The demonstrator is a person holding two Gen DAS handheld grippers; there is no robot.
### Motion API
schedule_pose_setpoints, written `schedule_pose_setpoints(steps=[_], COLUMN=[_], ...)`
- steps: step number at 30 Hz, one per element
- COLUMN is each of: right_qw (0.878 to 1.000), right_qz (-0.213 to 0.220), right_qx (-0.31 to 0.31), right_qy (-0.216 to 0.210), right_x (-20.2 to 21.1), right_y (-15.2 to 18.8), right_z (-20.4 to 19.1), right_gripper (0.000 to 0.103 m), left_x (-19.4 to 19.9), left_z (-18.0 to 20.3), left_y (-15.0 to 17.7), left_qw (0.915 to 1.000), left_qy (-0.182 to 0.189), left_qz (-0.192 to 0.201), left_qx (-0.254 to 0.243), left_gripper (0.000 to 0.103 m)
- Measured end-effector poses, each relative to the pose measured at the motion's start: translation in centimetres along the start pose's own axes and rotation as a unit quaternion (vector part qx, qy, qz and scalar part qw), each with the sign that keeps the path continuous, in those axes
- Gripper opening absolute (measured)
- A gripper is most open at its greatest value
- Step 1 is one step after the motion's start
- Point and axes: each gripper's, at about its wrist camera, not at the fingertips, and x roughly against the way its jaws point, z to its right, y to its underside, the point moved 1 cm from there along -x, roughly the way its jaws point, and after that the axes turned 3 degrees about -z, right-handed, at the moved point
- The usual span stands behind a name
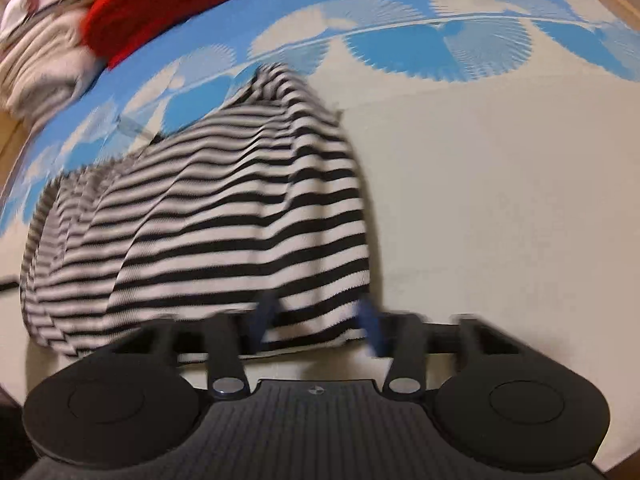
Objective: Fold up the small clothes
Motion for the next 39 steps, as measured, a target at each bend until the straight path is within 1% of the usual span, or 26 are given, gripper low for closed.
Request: schedule_pose_setpoints(steps=[1, 3, 5, 6, 8, 10, 11, 13, 14, 15, 17, 18, 19, 22, 23, 25, 27, 28, 29, 30, 31, 33, 35, 37, 38, 39], right_qw=[1.0, 0.999, 0.996, 0.996, 0.998, 0.999, 0.999, 0.997, 0.996, 0.996, 0.995, 0.995, 0.993, 0.989, 0.989, 0.992, 0.995, 0.993, 0.99, 0.989, 0.989, 0.991, 0.99, 0.988, 0.987, 0.986], right_qz=[0.002, 0.032, 0.057, 0.054, 0.021, -0.002, -0.009, -0.016, -0.014, -0.006, 0.037, 0.06, 0.086, 0.14, 0.142, 0.114, 0.029, 0.005, 0.009, 0.028, 0.045, 0.059, 0.052, 0.019, 0.014, 0.024], right_qx=[0.008, -0.006, -0.056, -0.069, -0.065, -0.027, -0.007, 0.014, 0.017, 0.012, 0.009, 0.013, 0.017, 0.032, 0.035, 0.044, 0.067, 0.082, 0.098, 0.108, 0.107, 0.089, 0.091, 0.1, 0.103, 0.106], right_qy=[-0.005, -0.016, -0.032, -0.027, -0.003, 0.021, 0.035, 0.076, 0.09, 0.092, 0.087, 0.083, 0.078, 0.039, 0.029, 0.026, 0.065, 0.085, 0.096, 0.097, 0.093, 0.081, 0.09, 0.115, 0.124, 0.128], right_x=[0.0, 1.0, 2.1, 2.2, 1.2, 0.2, -0.1, -0.6, -0.5, -0.2, 1.1, 1.7, 2.4, 3.8, 3.6, 2.3, -0.6, -1.6, -1.8, -1.4, -0.9, -0.2, -0.4, -1.3, -1.6, -1.2], right_y=[0.0, -0.4, -0.7, -0.7, -0.4, 0.1, 0.3, 0.4, 0.3, 0.1, -0.6, -0.7, -0.8, -1.1, -1.4, -1.5, -1.1, -0.9, -0.7, -0.9, -1.0, -1.1, -1.2, -0.8, -0.7, -0.6], right_z=[-0.2, 0.3, 2.0, 2.6, 3.0, 2.1, 1.5, 1.0, 1.1, 1.1, 1.3, 1.2, 0.9, -0.2, -0.3, -0.9, -1.1, -1.4, -1.9, -2.3, -2.4, -2.2, -1.9, -1.7, -1.7, -2.0], right_gripper=[0.004, 0.002, 0.0, 0.0, 0.0, 0.0, 0.0, 0.0, 0.003, 0.003, 0.011, 0.022, 0.03, 0.033, 0.037, 0.043, 0.043, 0.043, 0.043, 0.043, 0.043, 0.043, 0.045, 0.045, 0.045, 0.045], left_x=[0.1, 0.1, -0.4, -0.9, -2.6, -4.9, -5.8, -5.8, -5.3, -4.8, -3.6, -3.2, -3.2, -4.0, -4.4, -5.8, -5.9, -5.6, -5.0, -4.5, -3.9, -2.9, -2.2, -1.6, -1.2, -0.9], left_z=[0.7, 2.2, 3.4, 3.9, 4.4, 4.0, 3.6, 3.4, 3.3, 3.3, 3.2, 3.0, 2.9, 2.1, 1.9, 1.6, 1.5, 1.6, 1.7, 1.6, 1.4, 0.9, 0.2, -0.4, -0.8, -1.1], left_y=[0.0, 0.2, 0.6, 0.7, 1.1, 1.7, 2.0, 1.7, 1.4, 1.1, 0.6, 0.3, 0.0, -0.5, -0.5, 0.2, 0.2, 0.1, -0.1, -0.2, -0.3, -0.3, -0.3, -0.1, -0.1, -0.1], left_qw=[0.9999, 0.9987, 0.9967, 0.9954, 0.993, 0.988, 0.9854, 0.9877, 0.9897, 0.991, 0.994, 0.9954, 0.9961, 0.9962, 0.9956, 0.9923, 0.9912, 0.9911, 0.9912, 0.9917, 0.9928, 0.9943, 0.9946, 0.9941, 0.994, 0.994], left_qy=[0.003, 0.008, 0.012, 0.01, -0.015, -0.065, -0.082, -0.081, -0.082, -0.084, -0.077, -0.072, -0.072, -0.081, -0.088, -0.109, -0.115, -0.118, -0.121, -0.119, -0.112, -0.103, -0.102, -0.107, -0.108, -0.107], left_qz=[0.004, 0.011, 0.014, 0.011, -0.013, -0.063, -0.084, -0.084, -0.072, -0.058, -0.025, -0.01, -0.004, -0.014, -0.023, -0.052, -0.054, -0.044, -0.031, -0.022, -0.01, 0.008, 0.014, 0.016, 0.02, 0.023], left_qx=[-0.014, -0.049, -0.079, -0.095, -0.116, -0.125, -0.123, -0.103, -0.093, -0.087, -0.073, -0.061, -0.052, -0.028, -0.024, -0.027, -0.037, -0.041, -0.044, -0.044, -0.04, -0.026, -0.014, -0.003, 0.003, 0.006], left_gripper=[0.016, 0.016, 0.016, 0.016, 0.016, 0.016, 0.016, 0.016, 0.017, 0.021, 0.028, 0.031, 0.031, 0.031, 0.031, 0.032, 0.033, 0.033, 0.034, 0.037, 0.042, 0.045, 0.045, 0.045, 0.045, 0.045])
